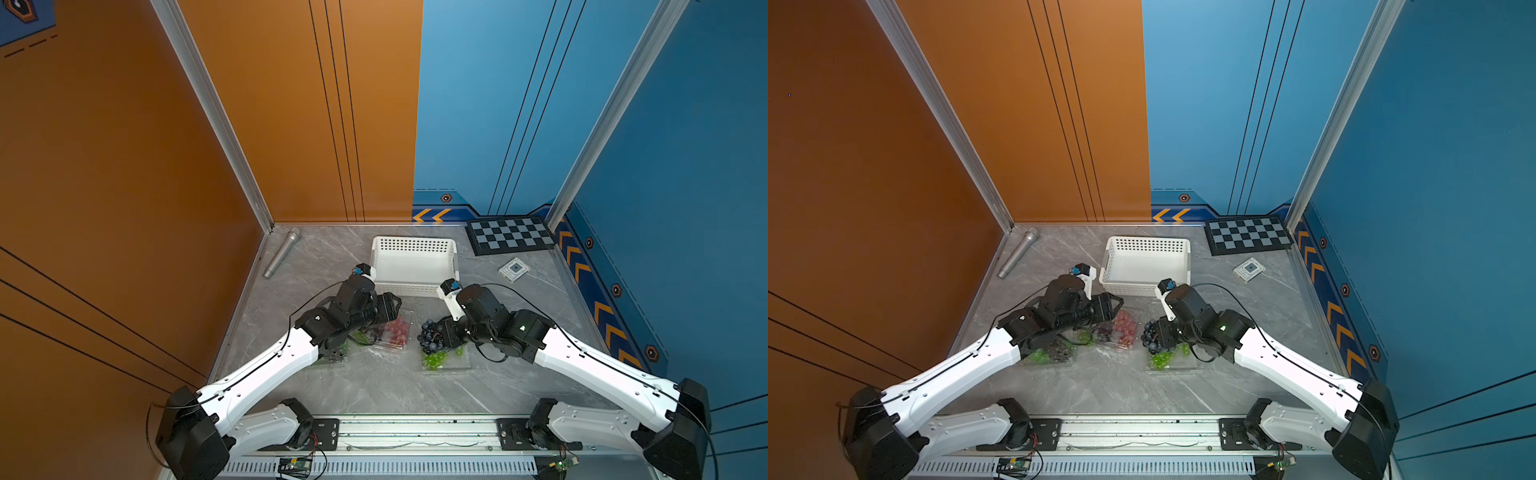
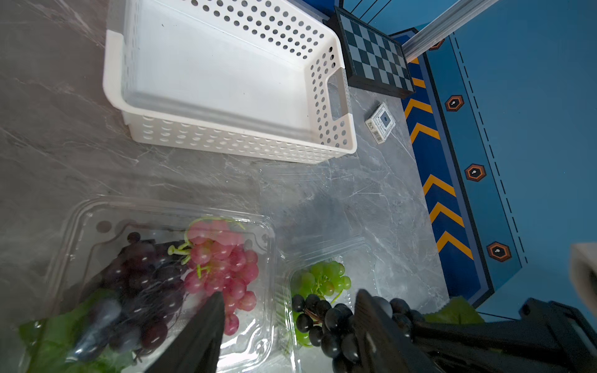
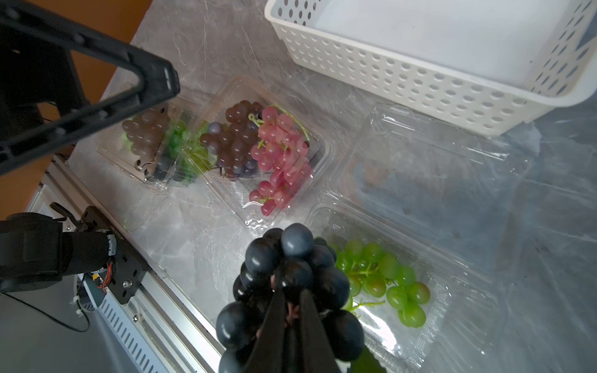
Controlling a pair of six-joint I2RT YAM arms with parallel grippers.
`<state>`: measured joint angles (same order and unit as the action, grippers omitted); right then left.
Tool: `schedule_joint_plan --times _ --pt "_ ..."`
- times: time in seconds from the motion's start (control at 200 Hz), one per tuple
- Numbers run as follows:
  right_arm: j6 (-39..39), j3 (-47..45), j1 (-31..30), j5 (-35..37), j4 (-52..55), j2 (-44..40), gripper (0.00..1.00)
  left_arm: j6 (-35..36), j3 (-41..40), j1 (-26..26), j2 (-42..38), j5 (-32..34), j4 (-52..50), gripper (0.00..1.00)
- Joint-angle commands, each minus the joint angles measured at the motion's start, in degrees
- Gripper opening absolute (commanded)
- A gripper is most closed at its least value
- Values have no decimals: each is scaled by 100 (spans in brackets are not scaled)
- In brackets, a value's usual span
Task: Pack grapes into containers
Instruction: Place the grape into the packing box.
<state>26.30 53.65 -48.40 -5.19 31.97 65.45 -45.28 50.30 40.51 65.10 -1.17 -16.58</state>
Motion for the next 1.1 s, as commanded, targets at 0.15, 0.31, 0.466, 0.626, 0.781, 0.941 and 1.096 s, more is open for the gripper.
schedule_joint_plan --times 0.15,0.31,0.466,0.626,0.781,0.941,1.096 --pt "466 -826 258 456 -132 -260 10 -104 52 377 295 190 -9 65" --pt "507 -1184 576 493 -277 -261 32 -180 -32 574 496 -40 289 64" --pt "468 -1297 788 442 -388 -107 45 -387 -178 749 810 -413 817 61" --pt "402 -1303 990 440 -534 65 48 -441 -168 962 1044 -539 1099 57" --pt "367 -1234 1043 391 -610 161 50 -582 -226 1029 1221 -749 1415 53" --pt "392 -1233 1043 326 -621 -2 51 -629 -277 1027 1181 -712 1464 52" --pt "372 -1279 1052 325 -659 -250 56 -630 -208 1009 1155 -697 1241 54"
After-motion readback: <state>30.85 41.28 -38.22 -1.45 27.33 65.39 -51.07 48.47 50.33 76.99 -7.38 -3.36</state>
